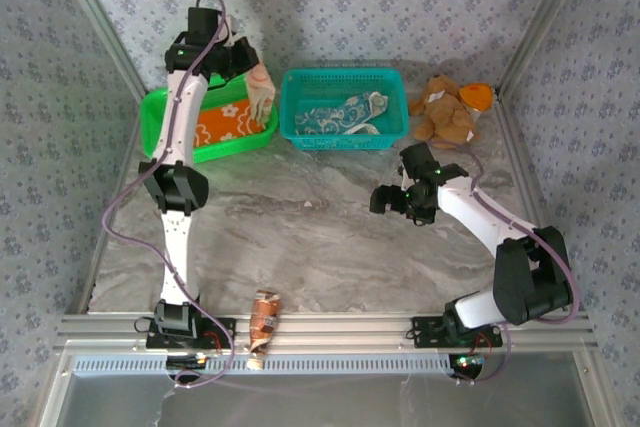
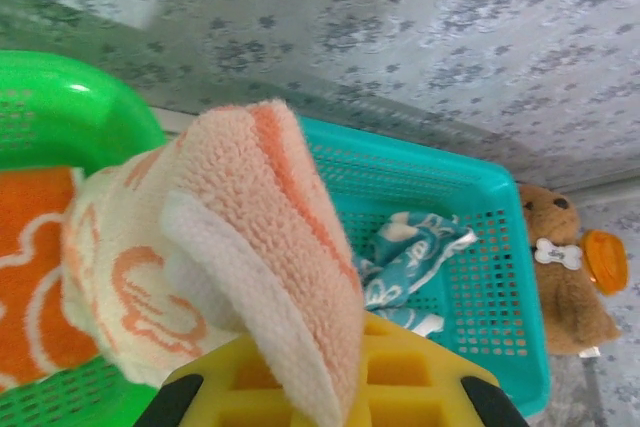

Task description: Fold and stack the towels

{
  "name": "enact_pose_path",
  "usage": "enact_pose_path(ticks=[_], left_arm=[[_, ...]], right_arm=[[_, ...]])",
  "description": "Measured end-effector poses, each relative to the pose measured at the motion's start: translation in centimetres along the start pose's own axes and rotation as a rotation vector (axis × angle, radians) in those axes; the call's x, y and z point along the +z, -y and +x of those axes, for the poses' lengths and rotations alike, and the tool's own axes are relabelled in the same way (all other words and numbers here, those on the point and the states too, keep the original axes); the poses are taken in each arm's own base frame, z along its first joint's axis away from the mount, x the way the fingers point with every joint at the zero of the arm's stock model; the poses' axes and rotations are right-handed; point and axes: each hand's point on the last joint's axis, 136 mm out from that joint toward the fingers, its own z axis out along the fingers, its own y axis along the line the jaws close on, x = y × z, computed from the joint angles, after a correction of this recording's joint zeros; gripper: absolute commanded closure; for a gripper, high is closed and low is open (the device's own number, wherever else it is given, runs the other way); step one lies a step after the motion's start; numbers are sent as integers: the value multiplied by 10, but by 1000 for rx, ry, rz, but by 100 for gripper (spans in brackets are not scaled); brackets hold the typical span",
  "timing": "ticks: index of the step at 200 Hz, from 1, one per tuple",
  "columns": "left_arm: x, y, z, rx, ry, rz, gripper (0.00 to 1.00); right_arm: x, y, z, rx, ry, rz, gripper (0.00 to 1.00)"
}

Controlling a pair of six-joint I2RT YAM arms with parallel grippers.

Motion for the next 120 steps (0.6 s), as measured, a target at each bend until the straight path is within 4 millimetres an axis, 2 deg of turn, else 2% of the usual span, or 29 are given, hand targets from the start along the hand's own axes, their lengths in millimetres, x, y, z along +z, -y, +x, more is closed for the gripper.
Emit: enact_pose_path(ticks=[21,40,62,98,120], left_arm=[[9,7,7,2,-20,21,100],[17,2,14,-5,-43,18,100],[22,-13,17,-19,-65,-4,100],[12,-41,8,-25,-68,-29,100],[8,-65,4,-34,-72,-59,100]], right_arm=[[0,1,0,2,0,1,0],[0,2,2,4,-2,3,0],[0,3,2,6,-4,4,0],[0,3,1,6,1,2,0],[0,2,0,5,6,-1,0]])
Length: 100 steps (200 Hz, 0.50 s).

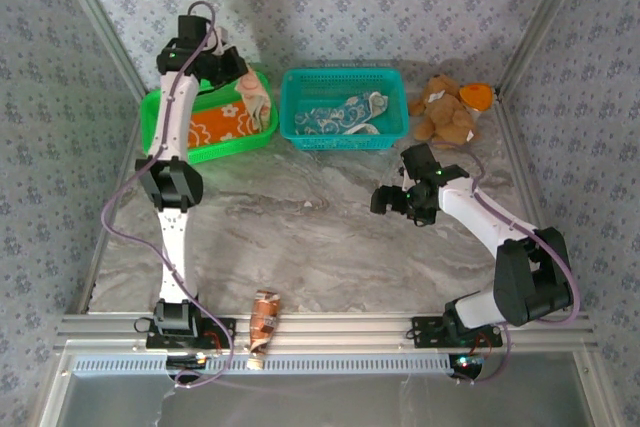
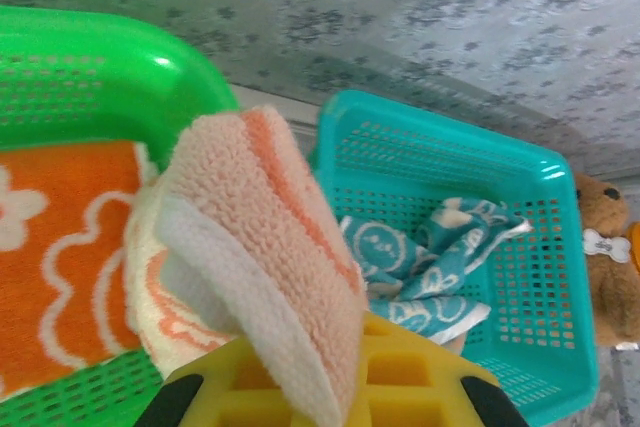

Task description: Fold and stack the towels

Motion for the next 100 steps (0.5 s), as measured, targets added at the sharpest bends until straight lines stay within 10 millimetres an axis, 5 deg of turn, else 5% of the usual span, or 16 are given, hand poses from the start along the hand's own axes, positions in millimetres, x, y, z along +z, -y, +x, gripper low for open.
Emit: enact_pose_path(ticks=[100], left_arm=[[-4,-131,42,-94,-167,-205,99]], right_arm=[[10,-9,7,-14,-31,4,0]])
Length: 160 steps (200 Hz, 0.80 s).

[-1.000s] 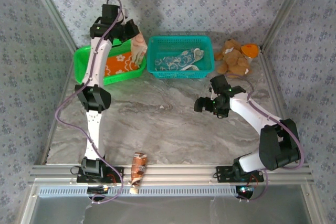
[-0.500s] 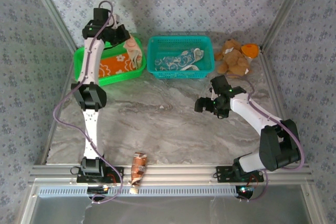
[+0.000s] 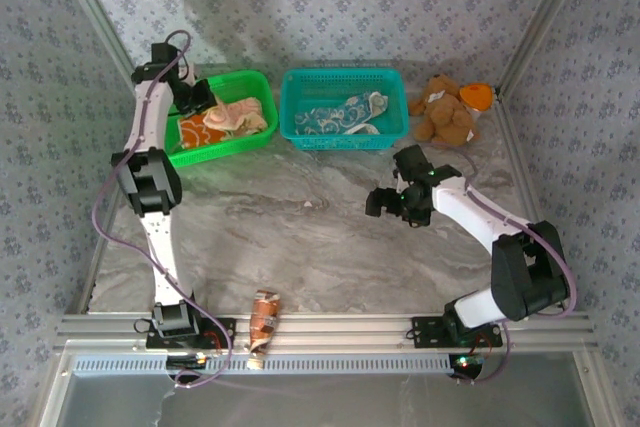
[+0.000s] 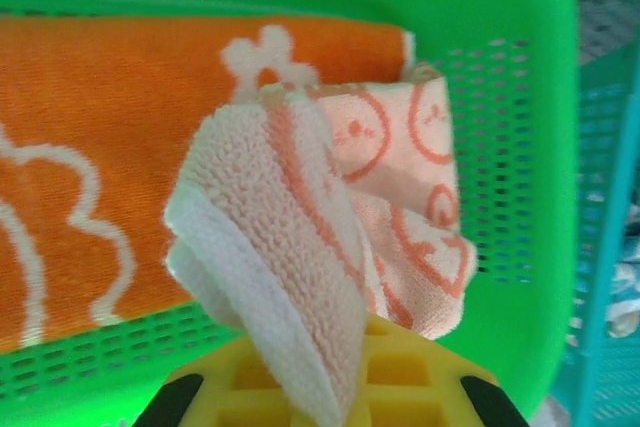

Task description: Fold and stack the towels

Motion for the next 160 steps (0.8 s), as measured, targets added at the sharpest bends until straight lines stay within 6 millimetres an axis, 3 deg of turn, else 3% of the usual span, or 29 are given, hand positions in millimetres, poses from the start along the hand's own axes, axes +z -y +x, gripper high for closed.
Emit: enact_pose_path(ticks=[45,160], left_arm=[[-1,-32,-4,-11,8,-54,99],[-5,-70,-13,-2,45,-179,100]], right_arm=[[0,-2,-2,-5,4,2,0],[3,-2,-2,-9,2,11,0]])
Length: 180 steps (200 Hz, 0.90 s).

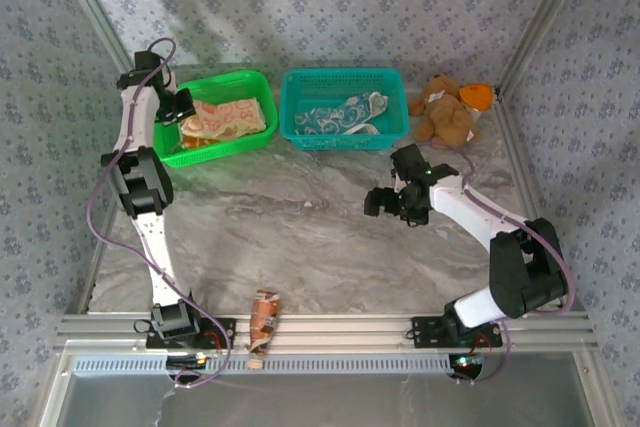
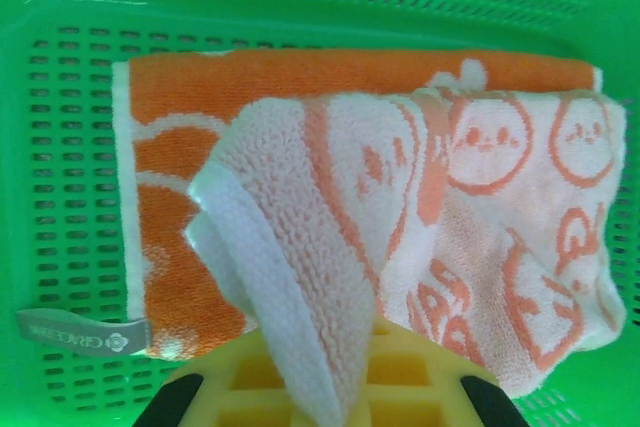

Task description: Fold and stack the towels

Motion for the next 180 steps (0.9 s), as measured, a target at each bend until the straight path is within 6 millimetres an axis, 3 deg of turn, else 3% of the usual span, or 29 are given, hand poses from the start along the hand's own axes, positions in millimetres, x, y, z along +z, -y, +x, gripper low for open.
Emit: enact_pose_path(ticks=[76,95,106,112,131,144,158,180], left_arm=[[32,-25,8,-8,-31,-80,95],[38,-32,10,-9,-41,-108,77],[40,-38,12,-16,-46,-138,49],[40,-40,12,-13,-46,-152,40],[39,-49,13,-16,-44,-201,36],[38,-53,13,-19,-44,-227,29],[35,-58,14,-27,-46,-259,15],[25,-59,9,-34,-29,-296,13]], right_arm=[[-1,-2,-2,-2,-1,0,0],[-1,-1,-1,-2,-3,1,0],[-1,-1,-1,-2,-4,1,0],[-1,-1,-1,-2,-4,1,0],[-1,-1,-1,-2,-3,1,0],[-1,-1,-1,-2,-3,1,0],[-1,-1,-1,-2,-3,1,0],[-1,-1,-1,-2,-4,0,0]])
